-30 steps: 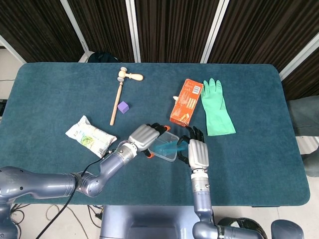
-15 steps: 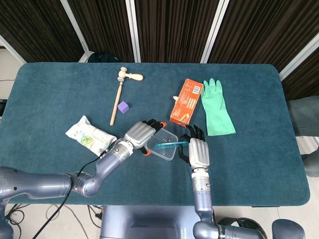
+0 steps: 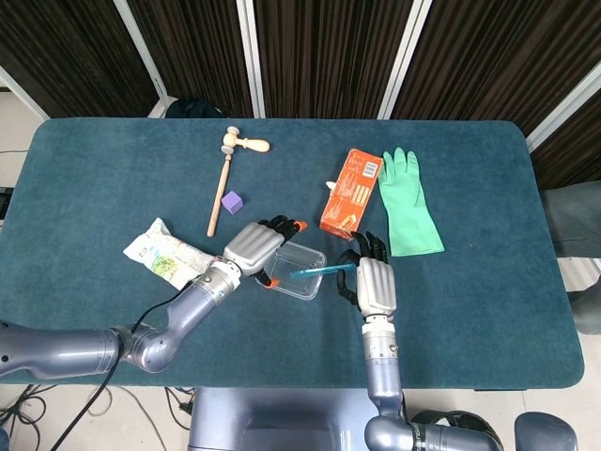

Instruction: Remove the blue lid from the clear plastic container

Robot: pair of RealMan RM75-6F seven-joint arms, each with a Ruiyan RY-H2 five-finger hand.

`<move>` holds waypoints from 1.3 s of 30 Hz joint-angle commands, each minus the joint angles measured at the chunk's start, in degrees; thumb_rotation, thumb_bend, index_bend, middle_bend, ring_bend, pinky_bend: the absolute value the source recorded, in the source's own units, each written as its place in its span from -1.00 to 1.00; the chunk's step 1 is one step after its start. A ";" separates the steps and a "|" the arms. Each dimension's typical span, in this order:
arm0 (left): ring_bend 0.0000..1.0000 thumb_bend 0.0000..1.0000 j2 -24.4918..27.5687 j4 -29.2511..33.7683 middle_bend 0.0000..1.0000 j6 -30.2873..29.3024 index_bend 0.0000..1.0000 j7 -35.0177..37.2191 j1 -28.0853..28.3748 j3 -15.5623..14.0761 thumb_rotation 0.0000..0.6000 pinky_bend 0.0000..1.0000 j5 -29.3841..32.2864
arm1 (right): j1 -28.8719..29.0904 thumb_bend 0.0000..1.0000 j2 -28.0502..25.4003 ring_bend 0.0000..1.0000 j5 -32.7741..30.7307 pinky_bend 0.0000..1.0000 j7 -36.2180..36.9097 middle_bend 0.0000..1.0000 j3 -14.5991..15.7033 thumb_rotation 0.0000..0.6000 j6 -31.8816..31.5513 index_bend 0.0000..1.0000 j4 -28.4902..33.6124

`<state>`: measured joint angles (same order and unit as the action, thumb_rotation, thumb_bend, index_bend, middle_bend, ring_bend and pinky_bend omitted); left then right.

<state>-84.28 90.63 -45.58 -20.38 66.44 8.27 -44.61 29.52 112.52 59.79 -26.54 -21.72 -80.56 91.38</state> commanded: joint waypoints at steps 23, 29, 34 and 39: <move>-0.91 -0.79 13.91 11.46 -0.84 -8.09 -0.94 10.00 -11.79 -0.04 1.00 -0.57 -13.31 | -2.18 0.53 -10.31 -1.00 0.34 -1.00 0.46 -0.66 -3.76 1.00 -1.18 0.11 0.25; -0.91 -0.79 19.01 13.05 -0.84 -10.69 -0.93 15.19 -16.22 -1.25 1.00 -0.58 -20.32 | -5.23 0.53 -15.30 -1.00 0.42 -1.00 3.30 -0.66 -1.91 1.00 -0.33 0.12 -0.90; -0.91 -0.79 22.19 14.07 -0.84 -12.10 -0.93 19.23 -19.74 -2.45 1.00 -0.60 -22.74 | -8.00 0.53 -18.36 -1.00 1.02 -1.00 5.12 -0.66 1.42 1.00 0.24 0.11 -2.35; -0.93 -0.79 24.63 14.93 -0.84 -13.09 -0.93 22.00 -22.72 -3.55 1.00 -0.61 -24.04 | -9.85 0.53 -20.09 -1.00 1.72 -1.00 6.53 -0.66 4.02 1.00 0.66 0.05 -3.87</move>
<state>-60.28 105.17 -58.12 0.75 44.64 5.22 -68.22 20.09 92.80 61.32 -20.21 -18.17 -80.07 87.90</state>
